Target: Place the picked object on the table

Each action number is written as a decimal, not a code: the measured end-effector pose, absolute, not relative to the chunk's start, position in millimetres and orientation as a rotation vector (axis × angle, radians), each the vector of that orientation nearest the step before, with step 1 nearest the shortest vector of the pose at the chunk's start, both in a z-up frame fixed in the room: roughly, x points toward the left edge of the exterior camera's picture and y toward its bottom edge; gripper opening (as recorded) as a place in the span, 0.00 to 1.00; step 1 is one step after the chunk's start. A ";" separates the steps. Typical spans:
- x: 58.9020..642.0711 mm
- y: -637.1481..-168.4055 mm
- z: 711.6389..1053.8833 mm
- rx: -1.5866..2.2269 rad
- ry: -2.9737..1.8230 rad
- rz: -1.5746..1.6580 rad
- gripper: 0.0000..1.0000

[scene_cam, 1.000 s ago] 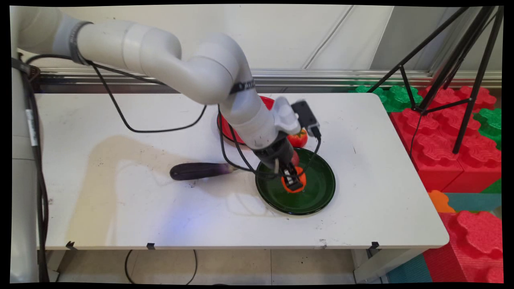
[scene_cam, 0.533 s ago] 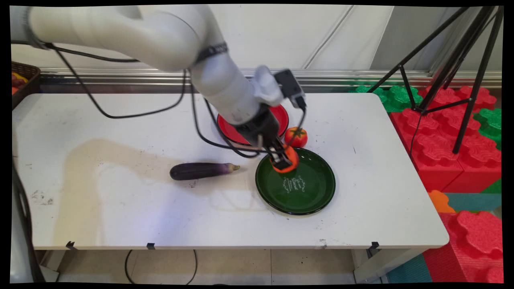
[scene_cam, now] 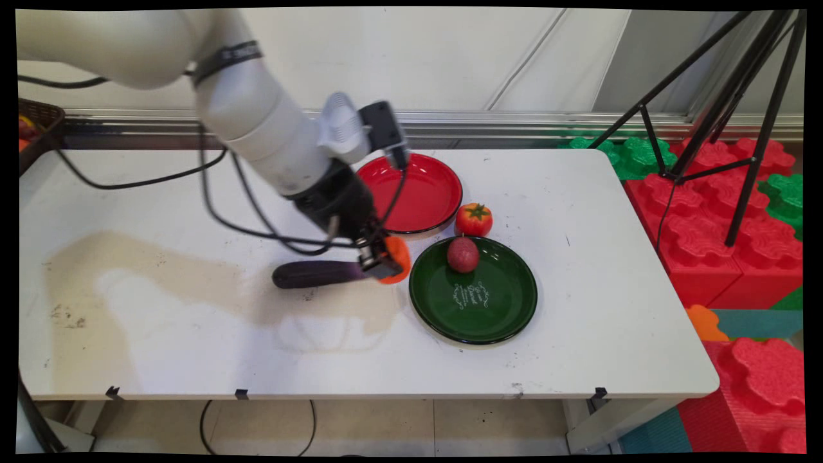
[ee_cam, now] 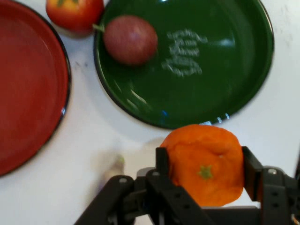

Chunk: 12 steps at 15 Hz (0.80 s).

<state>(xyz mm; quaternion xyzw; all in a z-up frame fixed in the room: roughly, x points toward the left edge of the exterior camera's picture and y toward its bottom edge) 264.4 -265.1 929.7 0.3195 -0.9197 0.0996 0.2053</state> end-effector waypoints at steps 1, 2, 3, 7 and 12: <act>269.8 -257.9 928.9 0.869 -2.581 0.264 0.00; 273.3 -253.7 928.1 0.854 -2.592 0.257 0.00; 277.8 -248.2 925.8 0.832 -2.606 0.245 0.00; 290.2 -237.6 914.1 0.770 -2.641 0.230 0.00; 304.1 -232.8 887.1 0.685 -2.702 0.237 0.00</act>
